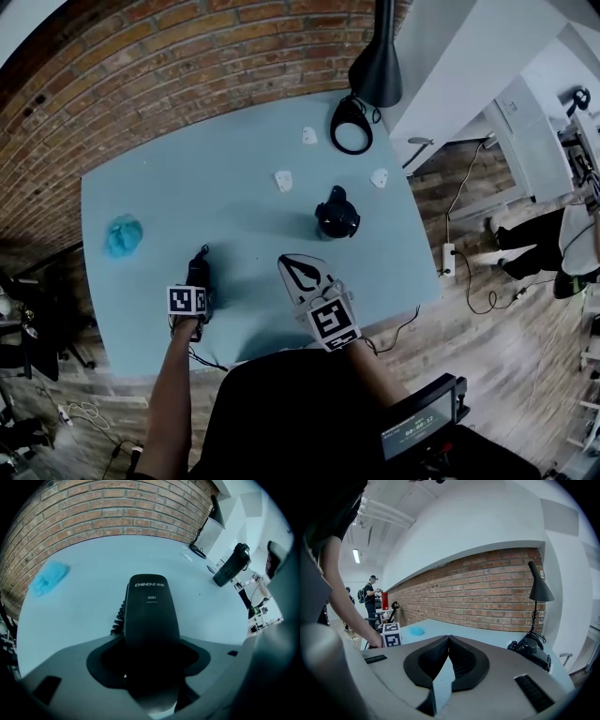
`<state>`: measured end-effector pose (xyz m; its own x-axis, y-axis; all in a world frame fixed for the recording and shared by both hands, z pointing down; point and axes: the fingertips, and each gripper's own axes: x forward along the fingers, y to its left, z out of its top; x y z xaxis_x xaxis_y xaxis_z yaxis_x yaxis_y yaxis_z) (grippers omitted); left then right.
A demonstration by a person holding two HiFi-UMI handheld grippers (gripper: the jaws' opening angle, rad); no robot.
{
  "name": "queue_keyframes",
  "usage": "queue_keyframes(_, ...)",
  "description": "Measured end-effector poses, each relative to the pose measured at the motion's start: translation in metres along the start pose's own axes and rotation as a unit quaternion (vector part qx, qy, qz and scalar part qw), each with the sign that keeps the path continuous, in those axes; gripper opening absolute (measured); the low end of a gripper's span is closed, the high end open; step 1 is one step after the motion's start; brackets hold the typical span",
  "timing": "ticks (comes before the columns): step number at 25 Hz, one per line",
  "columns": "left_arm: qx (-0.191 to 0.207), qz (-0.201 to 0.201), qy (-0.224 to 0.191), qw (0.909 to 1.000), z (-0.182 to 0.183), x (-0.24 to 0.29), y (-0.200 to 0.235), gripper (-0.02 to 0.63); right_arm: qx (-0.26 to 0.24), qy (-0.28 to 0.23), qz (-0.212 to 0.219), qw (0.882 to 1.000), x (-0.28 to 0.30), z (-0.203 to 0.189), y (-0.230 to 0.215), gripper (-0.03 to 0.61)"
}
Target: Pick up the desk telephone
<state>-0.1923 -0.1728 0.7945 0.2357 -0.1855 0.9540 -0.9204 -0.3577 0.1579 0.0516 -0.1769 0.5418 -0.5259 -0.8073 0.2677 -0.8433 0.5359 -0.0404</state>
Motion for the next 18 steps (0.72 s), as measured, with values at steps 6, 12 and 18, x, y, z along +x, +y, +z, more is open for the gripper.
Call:
queue_keyframes(6, 0.009, -0.006, 0.003, 0.9999, 0.0006, -0.0014, 0.0003, 0.295, -0.004, -0.003, 0.003, 1.0, 0.0059, 0.0056, 0.0038, 0.021)
queue_keyframes(12, -0.005, -0.015, -0.003, 0.9999, -0.0008, -0.0029, 0.0008, 0.295, 0.002, -0.004, -0.004, 1.0, 0.0065, 0.0092, -0.0002, 0.021)
queue_keyframes(18, 0.001, -0.017, -0.004, 0.9998, -0.0037, -0.0099, 0.0024, 0.295, 0.004, -0.002, 0.0, 1.0, 0.0081, 0.0103, 0.0022, 0.021)
